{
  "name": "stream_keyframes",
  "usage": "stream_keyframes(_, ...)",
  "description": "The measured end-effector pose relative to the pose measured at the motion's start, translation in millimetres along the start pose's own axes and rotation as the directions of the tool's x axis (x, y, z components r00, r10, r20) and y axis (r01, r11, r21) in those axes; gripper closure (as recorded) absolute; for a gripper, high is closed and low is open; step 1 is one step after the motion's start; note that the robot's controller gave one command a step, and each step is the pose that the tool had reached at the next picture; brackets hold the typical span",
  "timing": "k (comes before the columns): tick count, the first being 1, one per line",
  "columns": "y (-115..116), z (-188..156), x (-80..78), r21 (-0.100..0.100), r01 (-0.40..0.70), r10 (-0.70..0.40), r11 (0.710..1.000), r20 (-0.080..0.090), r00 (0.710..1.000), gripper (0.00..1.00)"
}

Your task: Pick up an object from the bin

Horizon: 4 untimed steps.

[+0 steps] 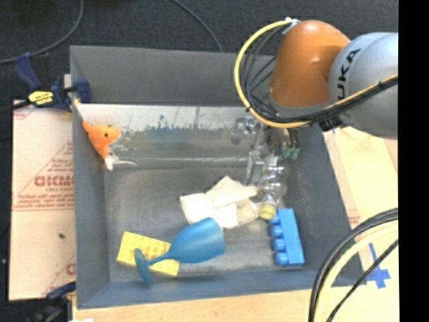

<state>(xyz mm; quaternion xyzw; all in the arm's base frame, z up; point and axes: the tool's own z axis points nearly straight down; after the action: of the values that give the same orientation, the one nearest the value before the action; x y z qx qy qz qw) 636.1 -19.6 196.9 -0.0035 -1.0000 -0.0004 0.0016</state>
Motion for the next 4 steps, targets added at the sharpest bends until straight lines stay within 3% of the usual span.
stream_keyframes(1,-0.1,-5.4,-1.2,0.000,0.000,0.000,1.000,0.008,1.000,0.00)
stream_keyframes(2,5.7,73.7,12.6,-0.002,-0.098,0.098,0.995,0.008,0.995,0.00)
stream_keyframes(3,17.2,72.1,23.0,-0.002,-0.174,0.174,0.985,0.007,0.985,0.00)
stream_keyframes(4,18.3,104.0,99.4,0.000,-0.106,0.106,0.994,0.001,0.994,0.00)
